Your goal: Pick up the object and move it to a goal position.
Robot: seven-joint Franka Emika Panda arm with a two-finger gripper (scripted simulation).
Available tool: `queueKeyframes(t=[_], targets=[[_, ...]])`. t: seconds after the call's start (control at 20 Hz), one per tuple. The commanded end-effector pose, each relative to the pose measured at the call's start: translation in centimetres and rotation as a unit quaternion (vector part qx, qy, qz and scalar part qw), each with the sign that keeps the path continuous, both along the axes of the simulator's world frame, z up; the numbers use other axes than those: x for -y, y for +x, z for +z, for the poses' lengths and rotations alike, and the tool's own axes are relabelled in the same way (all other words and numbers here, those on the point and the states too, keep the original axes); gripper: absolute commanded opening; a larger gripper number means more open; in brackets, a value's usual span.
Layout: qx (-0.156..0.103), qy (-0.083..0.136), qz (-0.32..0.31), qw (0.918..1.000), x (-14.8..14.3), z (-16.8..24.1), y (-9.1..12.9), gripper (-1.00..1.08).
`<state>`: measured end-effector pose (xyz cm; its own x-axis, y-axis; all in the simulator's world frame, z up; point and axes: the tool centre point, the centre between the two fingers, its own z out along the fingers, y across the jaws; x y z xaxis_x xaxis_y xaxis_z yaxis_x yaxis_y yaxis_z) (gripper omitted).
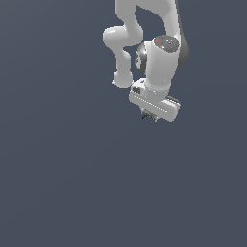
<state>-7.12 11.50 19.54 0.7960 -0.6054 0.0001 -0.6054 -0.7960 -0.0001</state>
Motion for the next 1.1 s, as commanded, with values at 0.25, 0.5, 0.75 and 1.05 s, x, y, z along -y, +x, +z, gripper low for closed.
queueKeyframes(t=[0.25, 0.5, 0.75, 1.05], targets=[[0.0, -0.001, 0.0, 1.0, -1.6, 8.5, -1.5, -1.0], [0.0, -0.001, 0.0, 1.0, -2.6, 13.9, -2.4, -1.0], [0.0, -0.001, 0.0, 1.0, -3.7, 19.0, -3.1, -1.0], [0.0, 0.0, 0.0, 1.0, -4.8, 23.8, -3.7, -1.0]])
